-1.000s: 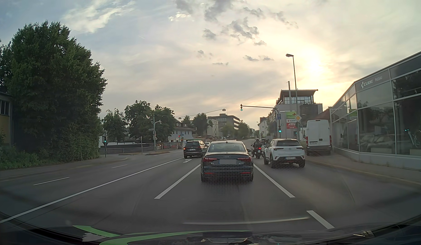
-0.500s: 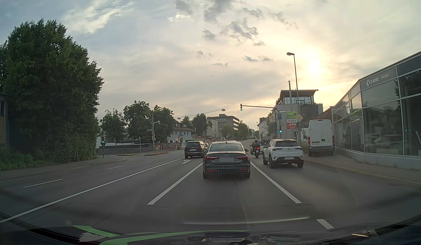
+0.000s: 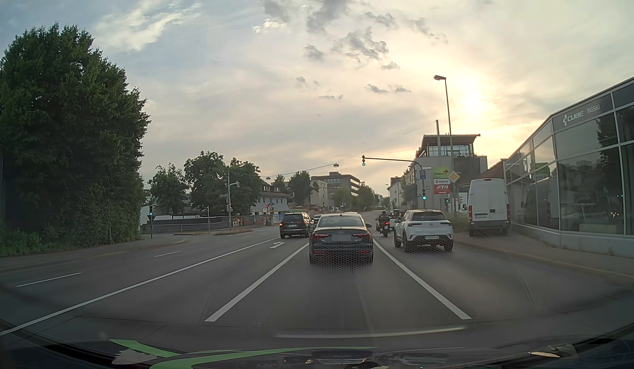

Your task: Follow the waypoints while adhering to traffic rules and regulations

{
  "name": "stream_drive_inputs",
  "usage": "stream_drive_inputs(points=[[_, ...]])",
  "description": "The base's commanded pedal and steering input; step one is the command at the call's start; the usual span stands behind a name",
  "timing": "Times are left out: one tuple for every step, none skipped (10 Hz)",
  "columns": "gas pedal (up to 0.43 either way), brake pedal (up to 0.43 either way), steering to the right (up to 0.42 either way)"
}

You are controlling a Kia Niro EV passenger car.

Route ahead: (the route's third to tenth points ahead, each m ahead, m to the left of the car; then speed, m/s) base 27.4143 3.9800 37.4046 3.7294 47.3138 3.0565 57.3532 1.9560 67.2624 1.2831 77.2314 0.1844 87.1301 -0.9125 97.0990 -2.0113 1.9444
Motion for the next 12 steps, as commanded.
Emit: stream_drive_inputs(points=[[0.0,0.0,0.004],[0.0,0.0,0.004],[0.0,0.0,0.004],[0.0,0.0,0.004],[0.0,0.0,0.004],[0.0,0.0,0.004],[0.0,0.0,0.003],[0.0,0.0,0.004],[0.0,0.0,0.003],[0.0,0.0,0.003],[0.0,0.0,0.002],[0.0,0.0,0.002]])
